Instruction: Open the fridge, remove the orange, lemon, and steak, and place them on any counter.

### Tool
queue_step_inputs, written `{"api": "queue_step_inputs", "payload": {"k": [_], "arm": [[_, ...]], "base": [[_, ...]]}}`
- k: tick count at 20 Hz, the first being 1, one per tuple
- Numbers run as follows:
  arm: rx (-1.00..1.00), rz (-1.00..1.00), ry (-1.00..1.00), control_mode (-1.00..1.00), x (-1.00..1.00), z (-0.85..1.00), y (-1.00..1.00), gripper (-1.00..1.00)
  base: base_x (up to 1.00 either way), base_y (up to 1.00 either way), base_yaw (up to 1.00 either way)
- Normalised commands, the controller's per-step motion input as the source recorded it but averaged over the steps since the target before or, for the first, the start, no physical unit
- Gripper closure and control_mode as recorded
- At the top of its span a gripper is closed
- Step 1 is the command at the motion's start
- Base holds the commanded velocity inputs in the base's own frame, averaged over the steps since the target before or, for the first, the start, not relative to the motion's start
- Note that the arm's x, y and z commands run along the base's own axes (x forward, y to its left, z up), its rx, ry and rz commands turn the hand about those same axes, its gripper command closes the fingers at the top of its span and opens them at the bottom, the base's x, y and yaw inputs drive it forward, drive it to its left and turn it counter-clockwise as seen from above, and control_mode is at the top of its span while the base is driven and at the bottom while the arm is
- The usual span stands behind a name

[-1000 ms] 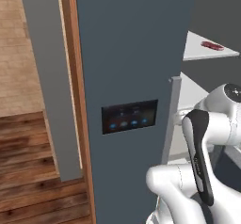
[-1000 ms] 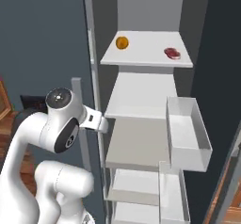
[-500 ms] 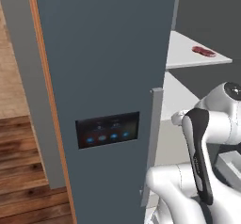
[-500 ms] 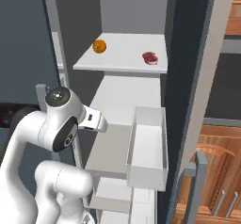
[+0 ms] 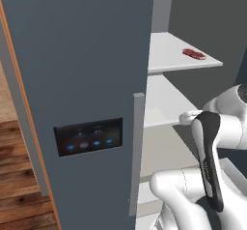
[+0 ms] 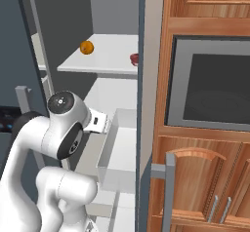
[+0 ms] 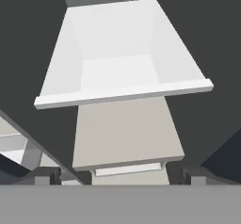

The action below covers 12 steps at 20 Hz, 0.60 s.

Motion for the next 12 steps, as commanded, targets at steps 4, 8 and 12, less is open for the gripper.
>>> {"api": "queue_step_inputs", "payload": {"k": [4,8,12], "arm": [[0.00,0.00,-0.12,-1.00,0.01,0.93,0.07,-1.00],[0.00,0.00,-0.04,-1.00,0.05,1.00,0.13,-1.00],[-0.04,0.00,-0.01,-1.00,0.33,0.96,0.01,-1.00]], "base": [[0.00,0.00,0.00],[0.00,0.00,0.00],[0.00,0.00,0.00]]}}
